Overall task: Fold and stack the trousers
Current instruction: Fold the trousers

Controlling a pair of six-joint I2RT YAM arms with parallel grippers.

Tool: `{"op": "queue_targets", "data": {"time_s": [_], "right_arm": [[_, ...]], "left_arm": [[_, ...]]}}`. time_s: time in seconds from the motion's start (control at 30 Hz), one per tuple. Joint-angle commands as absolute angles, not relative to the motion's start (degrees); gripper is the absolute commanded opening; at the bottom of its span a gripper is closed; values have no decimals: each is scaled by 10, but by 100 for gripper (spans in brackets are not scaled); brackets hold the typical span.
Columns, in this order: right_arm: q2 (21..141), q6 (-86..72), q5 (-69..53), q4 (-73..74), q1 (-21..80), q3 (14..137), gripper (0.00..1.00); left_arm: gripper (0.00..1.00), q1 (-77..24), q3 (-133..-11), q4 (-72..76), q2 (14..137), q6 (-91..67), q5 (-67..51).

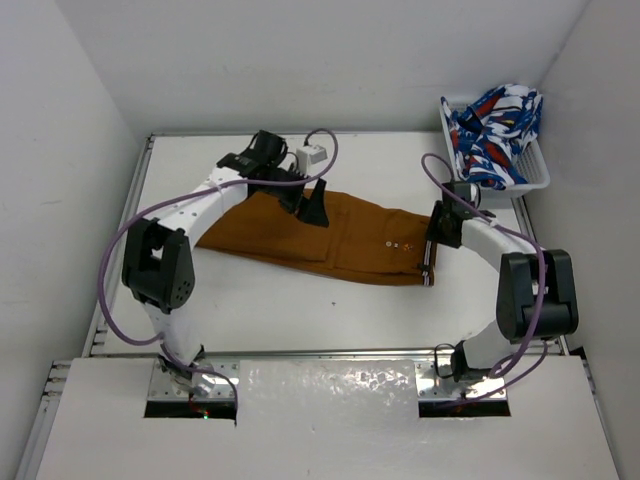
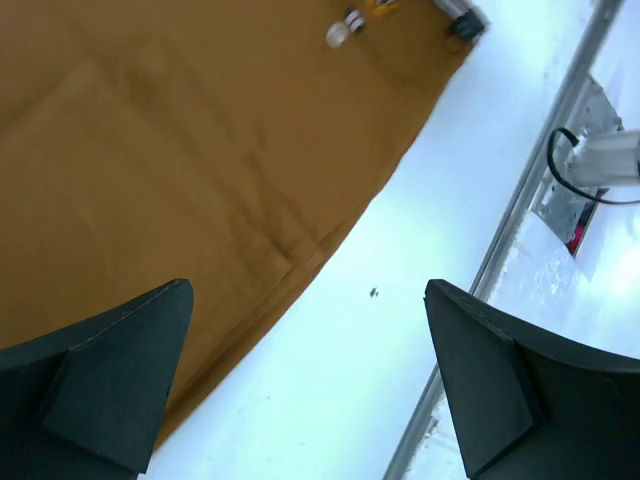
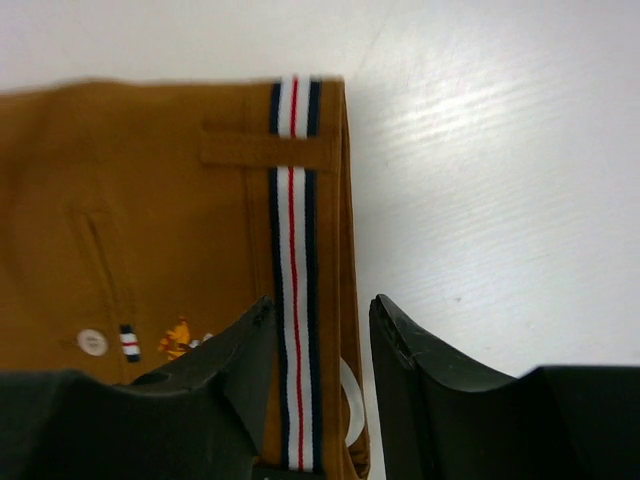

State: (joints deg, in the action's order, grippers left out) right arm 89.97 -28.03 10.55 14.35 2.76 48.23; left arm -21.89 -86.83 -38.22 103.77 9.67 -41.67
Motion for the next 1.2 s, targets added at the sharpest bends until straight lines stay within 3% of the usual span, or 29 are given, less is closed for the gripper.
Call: {"op": "queue_targets", "data": {"time_s": [0.0,0.13,0.17,0.27,0.33,0.37,0.47,0.7,0.87,1.0,1.07,1.1,1.17], "right_arm": [[852,-265,138,141,28,533,42],[831,-243,151,133,68,558,42],[834,-236,152,134,86,569,43],[849,-261,151,176,89,577,46],[853,-265,156,183,89,570,48],[854,-265,156,183,89,563,49],[854,-265,148,180,90,542,54],[871,-270,130,195,81,505,57],[878,-295,120,193,54,466,56],[895,-294,116,190,54,460,56],[910,-297,95,180,54,458,56],[917,-301,82,169,54,456,56],[922,-308,75,162,54,456,56]], "left_arm": [[100,-201,-947,-411,999,171,-418],[100,-36,-912,-361,986,117,-344],[88,-6,-898,-361,997,109,-322],[32,99,-869,-373,1028,113,-272],[31,142,-858,-375,1045,121,-244],[48,151,-847,-374,1060,128,-234],[76,163,-832,-367,1091,146,-217],[82,163,-799,-343,1135,147,-276],[64,163,-770,-345,1167,151,-249],[49,153,-727,-362,1169,171,-315],[38,148,-719,-374,1171,183,-353],[22,148,-714,-381,1172,184,-366],[7,149,-719,-392,1172,187,-380]]}}
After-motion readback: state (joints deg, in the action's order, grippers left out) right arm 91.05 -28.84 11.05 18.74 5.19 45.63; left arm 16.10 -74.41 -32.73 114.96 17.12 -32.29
